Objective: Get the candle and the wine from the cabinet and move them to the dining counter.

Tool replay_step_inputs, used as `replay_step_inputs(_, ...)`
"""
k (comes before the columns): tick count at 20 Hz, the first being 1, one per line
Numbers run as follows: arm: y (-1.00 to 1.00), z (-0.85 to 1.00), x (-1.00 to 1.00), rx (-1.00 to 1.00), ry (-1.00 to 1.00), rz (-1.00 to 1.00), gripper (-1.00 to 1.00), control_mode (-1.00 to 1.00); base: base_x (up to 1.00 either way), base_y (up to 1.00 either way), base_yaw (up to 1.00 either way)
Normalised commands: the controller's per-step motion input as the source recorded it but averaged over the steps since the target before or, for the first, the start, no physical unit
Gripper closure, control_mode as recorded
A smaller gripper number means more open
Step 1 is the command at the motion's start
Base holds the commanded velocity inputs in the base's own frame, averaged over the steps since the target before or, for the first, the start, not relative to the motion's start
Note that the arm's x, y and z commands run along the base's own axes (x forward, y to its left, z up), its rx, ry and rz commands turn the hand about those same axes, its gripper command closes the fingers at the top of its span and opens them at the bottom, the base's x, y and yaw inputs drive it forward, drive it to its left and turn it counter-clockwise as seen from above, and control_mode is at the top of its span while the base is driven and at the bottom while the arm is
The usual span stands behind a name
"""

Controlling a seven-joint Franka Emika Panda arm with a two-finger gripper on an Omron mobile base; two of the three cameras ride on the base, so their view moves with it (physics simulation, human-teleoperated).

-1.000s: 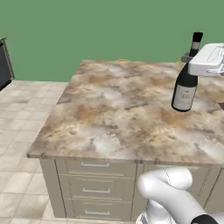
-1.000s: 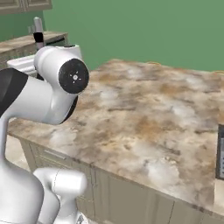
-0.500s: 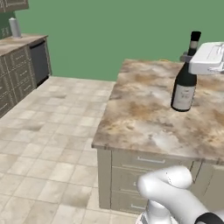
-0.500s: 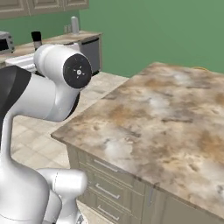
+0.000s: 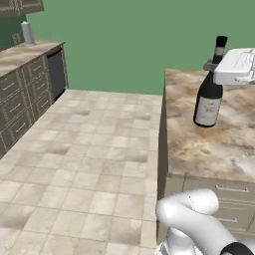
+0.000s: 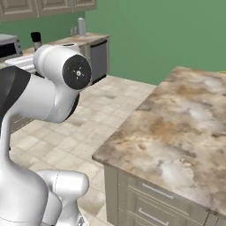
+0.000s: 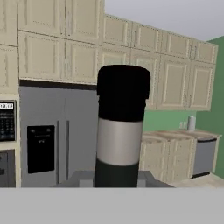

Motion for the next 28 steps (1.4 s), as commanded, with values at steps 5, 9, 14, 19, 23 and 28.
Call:
replay_step_inputs(5, 0.0, 0.0, 0.0, 0.0, 0.0, 0.0, 1.0, 1.0, 0.05, 1.0, -0.34)
replay_step_inputs(9, 0.0, 0.0, 0.0, 0.0, 0.0, 0.0, 1.0, 1.0, 0.02, 1.0, -0.5)
replay_step_inputs(14, 0.0, 0.0, 0.0, 0.0, 0.0, 0.0, 1.0, 1.0, 0.29, 1.0, -0.42)
replay_step_inputs(19, 0.0, 0.0, 0.0, 0.0, 0.0, 0.0, 1.0, 1.0, 0.96, 1.0, -0.26)
replay_step_inputs(23, 0.0, 0.0, 0.0, 0.0, 0.0, 0.0, 1.0, 1.0, 1.0, 0.97, -0.29)
replay_step_inputs(28, 0.0, 0.0, 0.0, 0.0, 0.0, 0.0, 1.0, 1.0, 1.0, 0.6, -0.16)
